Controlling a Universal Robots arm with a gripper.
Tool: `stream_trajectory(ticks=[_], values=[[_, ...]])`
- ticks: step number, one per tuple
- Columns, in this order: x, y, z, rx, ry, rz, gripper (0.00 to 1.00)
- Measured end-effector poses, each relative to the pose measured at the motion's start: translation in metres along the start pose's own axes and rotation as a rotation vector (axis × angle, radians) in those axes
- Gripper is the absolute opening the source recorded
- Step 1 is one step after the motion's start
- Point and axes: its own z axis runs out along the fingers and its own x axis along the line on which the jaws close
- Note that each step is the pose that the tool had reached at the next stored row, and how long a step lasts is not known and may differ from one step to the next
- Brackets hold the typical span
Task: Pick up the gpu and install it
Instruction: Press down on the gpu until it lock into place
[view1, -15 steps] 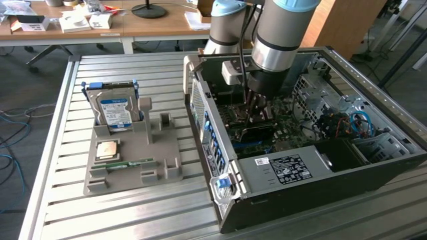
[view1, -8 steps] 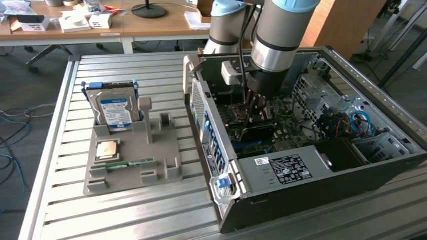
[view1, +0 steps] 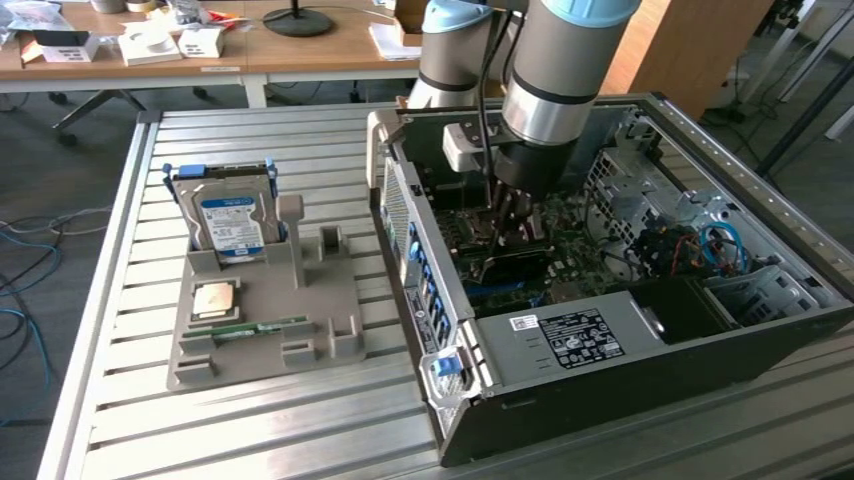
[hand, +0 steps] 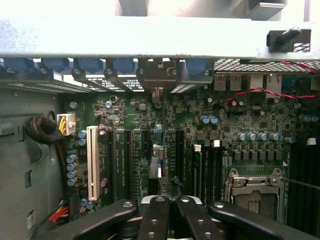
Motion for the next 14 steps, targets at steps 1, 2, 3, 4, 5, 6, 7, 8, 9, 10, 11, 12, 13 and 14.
stream_trajectory(ticks=[1, 2, 3, 4, 5, 6, 7, 8, 9, 10, 11, 12, 13, 14], values=[[0.0000, 0.0000, 0.0006, 0.0002, -0.0005, 0.000, 0.11], [0.0000, 0.0000, 0.0009, 0.0002, -0.0004, 0.000, 0.11], [0.0000, 0.0000, 0.0009, 0.0001, -0.0001, 0.000, 0.11], [0.0000, 0.0000, 0.0009, 0.0000, 0.0000, 0.000, 0.11], [0.0000, 0.0000, 0.0009, 0.0000, 0.0001, 0.000, 0.11], [0.0000, 0.0000, 0.0009, 0.0000, 0.0001, 0.000, 0.11], [0.0000, 0.0000, 0.0009, 0.0000, 0.0001, 0.000, 0.11], [0.0000, 0.0000, 0.0012, 0.0000, -0.0001, 0.000, 0.11], [0.0000, 0.0000, 0.0019, 0.0003, -0.0005, 0.000, 0.11], [0.0000, 0.0000, 0.0023, 0.0001, -0.0003, 0.000, 0.11], [0.0001, 0.0000, 0.0026, 0.0000, 0.0000, 0.000, 0.11], [0.0001, 0.0000, 0.0026, -0.0001, 0.0001, 0.000, 0.11], [0.0001, 0.0000, 0.0026, -0.0001, 0.0001, 0.000, 0.11], [0.0001, 0.0000, 0.0026, -0.0001, 0.0002, 0.000, 0.11]])
